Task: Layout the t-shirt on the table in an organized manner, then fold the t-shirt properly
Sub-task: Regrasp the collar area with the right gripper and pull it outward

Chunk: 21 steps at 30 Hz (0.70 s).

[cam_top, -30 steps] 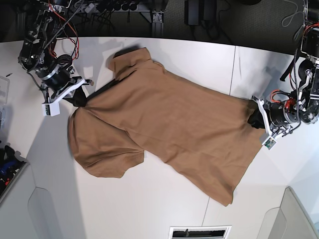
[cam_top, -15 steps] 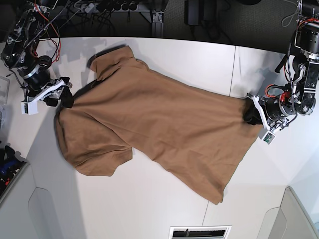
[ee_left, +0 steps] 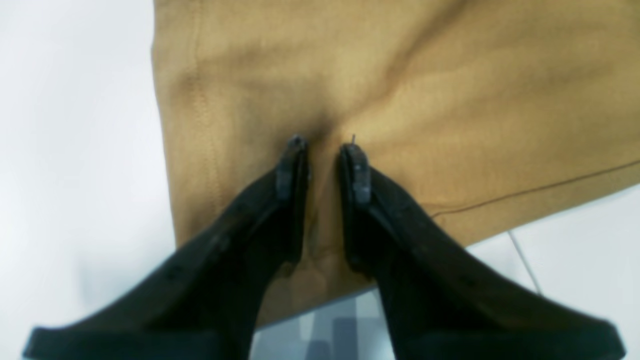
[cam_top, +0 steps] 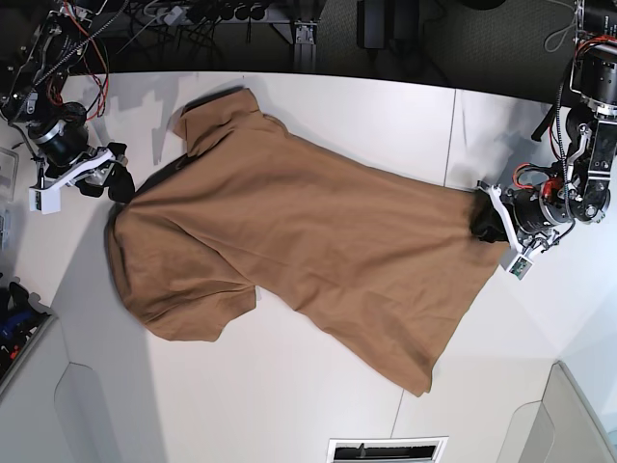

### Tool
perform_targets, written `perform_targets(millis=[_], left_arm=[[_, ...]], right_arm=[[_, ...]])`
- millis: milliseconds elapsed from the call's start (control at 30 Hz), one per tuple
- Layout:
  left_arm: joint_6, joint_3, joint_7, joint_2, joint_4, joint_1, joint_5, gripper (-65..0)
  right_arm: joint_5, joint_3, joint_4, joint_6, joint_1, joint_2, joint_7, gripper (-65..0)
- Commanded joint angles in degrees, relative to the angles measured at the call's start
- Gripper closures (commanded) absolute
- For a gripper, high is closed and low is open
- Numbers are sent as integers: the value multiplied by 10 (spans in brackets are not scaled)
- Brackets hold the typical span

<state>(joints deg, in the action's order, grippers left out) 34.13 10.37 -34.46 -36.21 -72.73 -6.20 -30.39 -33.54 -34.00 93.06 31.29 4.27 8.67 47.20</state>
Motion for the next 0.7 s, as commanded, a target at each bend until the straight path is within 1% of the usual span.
perform_targets(millis=[0, 133, 233, 367, 433, 500, 567, 667], left_arm=[[-5, -2, -21, -9, 1, -3, 10, -156], [-5, -2, -22, -9, 1, -3, 8, -156], [-5, -2, -21, -9, 1, -3, 8, -156], [-5, -2, -22, -9, 1, -3, 8, -156], [-5, -2, -22, -9, 1, -3, 8, -156], [-5, -2, -22, -9, 1, -3, 8, -156], [-5, -2, -22, -9, 1, -3, 8, -156], [-5, -2, -22, -9, 1, -3, 8, -156]], right_arm=[[5, -1, 9, 4, -6, 5, -20, -377], [39, 4, -4, 4, -8, 5, -49, -377], [66, 26, -7, 2, -8, 5, -70, -377], [101, 73, -7, -18, -11, 5, -93, -377], [118, 101, -7, -34, -13, 5, -106, -377], [137, 126, -11, -50, -21, 3, -106, -377], [147, 143, -24, -54, -33, -3, -106, -377], [147, 168, -65, -54, -54, -3, -113, -377]])
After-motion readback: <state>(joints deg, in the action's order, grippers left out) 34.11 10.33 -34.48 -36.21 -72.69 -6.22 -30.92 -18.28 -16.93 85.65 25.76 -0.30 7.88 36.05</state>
